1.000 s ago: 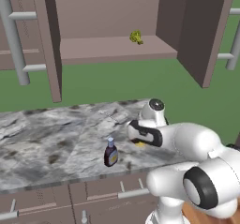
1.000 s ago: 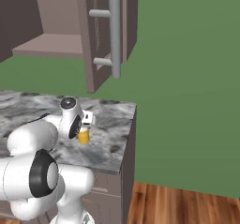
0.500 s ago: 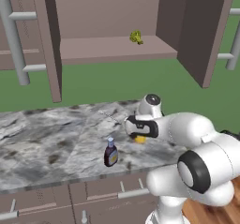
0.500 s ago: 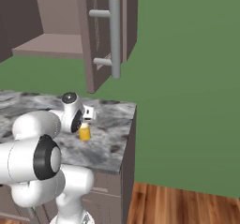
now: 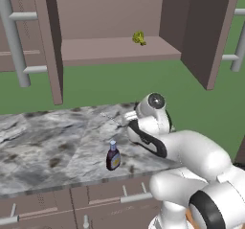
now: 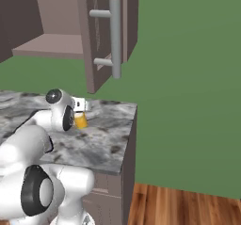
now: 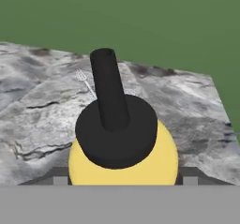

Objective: Pick the mustard and condiment bottle from the counter and place them in the cabinet.

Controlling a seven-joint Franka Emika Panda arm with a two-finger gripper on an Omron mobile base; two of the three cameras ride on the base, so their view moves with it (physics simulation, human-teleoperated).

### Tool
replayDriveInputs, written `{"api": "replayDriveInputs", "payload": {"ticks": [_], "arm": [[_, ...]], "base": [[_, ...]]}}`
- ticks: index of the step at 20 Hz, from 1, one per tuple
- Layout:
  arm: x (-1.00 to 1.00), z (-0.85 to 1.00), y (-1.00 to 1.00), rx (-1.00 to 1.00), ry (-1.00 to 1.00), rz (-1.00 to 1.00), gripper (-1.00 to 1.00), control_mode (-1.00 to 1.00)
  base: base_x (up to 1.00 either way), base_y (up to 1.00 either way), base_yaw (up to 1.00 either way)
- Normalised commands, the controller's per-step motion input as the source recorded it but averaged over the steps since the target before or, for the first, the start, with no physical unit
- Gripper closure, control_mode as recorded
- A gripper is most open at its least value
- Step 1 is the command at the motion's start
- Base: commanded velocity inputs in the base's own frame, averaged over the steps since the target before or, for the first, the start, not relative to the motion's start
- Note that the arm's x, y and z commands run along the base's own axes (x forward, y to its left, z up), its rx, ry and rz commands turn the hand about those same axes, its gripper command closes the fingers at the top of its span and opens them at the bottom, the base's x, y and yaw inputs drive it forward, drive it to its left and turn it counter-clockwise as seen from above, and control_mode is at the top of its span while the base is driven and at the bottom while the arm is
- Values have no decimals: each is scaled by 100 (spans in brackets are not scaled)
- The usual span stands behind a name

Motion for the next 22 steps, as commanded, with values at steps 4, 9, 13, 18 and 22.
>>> {"api": "replayDriveInputs", "payload": {"ticks": [4, 9, 13, 18, 22], "arm": [[0, 97, 0, 0, -17, -8, 100, -100], [0, 99, 3, 6, -15, -10, 100, -100], [0, 99, 13, 6, -12, -7, 100, -100], [0, 100, 5, 13, -11, -2, 100, -100], [0, 96, 11, 16, -10, 0, 100, -100]], "base": [[0, 0, 0], [0, 0, 0], [0, 0, 0], [0, 0, 0], [0, 0, 0]]}}
